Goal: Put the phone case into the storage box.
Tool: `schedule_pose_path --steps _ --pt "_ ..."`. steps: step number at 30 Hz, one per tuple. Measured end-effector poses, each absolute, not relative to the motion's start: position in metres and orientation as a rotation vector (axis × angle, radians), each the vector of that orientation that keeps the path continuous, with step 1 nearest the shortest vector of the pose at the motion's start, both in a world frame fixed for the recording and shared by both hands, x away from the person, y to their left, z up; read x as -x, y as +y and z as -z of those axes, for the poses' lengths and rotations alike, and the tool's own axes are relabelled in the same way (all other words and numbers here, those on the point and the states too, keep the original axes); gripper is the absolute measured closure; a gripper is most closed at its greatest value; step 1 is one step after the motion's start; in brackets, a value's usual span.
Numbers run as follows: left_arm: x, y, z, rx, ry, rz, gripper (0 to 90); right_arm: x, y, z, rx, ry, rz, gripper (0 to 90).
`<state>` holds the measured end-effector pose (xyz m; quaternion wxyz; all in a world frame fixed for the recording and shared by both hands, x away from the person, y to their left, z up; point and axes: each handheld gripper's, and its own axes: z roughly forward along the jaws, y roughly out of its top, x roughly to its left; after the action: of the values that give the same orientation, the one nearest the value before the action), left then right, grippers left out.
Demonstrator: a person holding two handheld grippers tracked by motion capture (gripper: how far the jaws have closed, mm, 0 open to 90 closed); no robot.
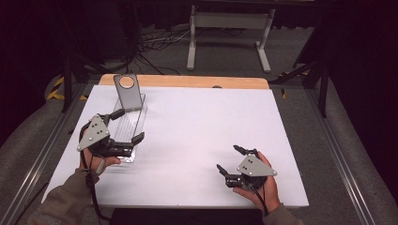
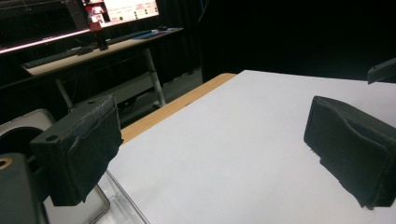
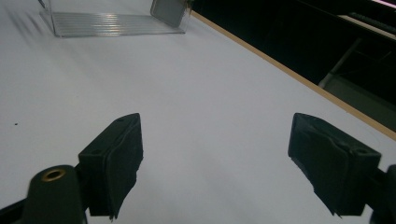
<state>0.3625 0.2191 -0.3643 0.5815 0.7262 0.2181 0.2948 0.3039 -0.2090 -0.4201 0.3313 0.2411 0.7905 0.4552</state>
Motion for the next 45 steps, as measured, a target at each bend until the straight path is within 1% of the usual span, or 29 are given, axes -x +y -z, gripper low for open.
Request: schedule_pose_path --steps 18,37,45 --pt "-0.348 0.212 0.374 -1.709 0.487 -0.648 4.8 -0.302 -0.208 0.418 -0.625 2.054 -1.198 18.8" --pt "-0.327 0.196 0.392 -1.768 0.436 -0.646 3.6 -0.300 -0.208 0.415 -0.605 2.040 -1.205 18.5" --pt "-0.319 0.187 0.406 -1.809 0.426 -0.596 3.2 -0.299 -0.207 0.414 -0.598 2.039 -1.206 18.4"
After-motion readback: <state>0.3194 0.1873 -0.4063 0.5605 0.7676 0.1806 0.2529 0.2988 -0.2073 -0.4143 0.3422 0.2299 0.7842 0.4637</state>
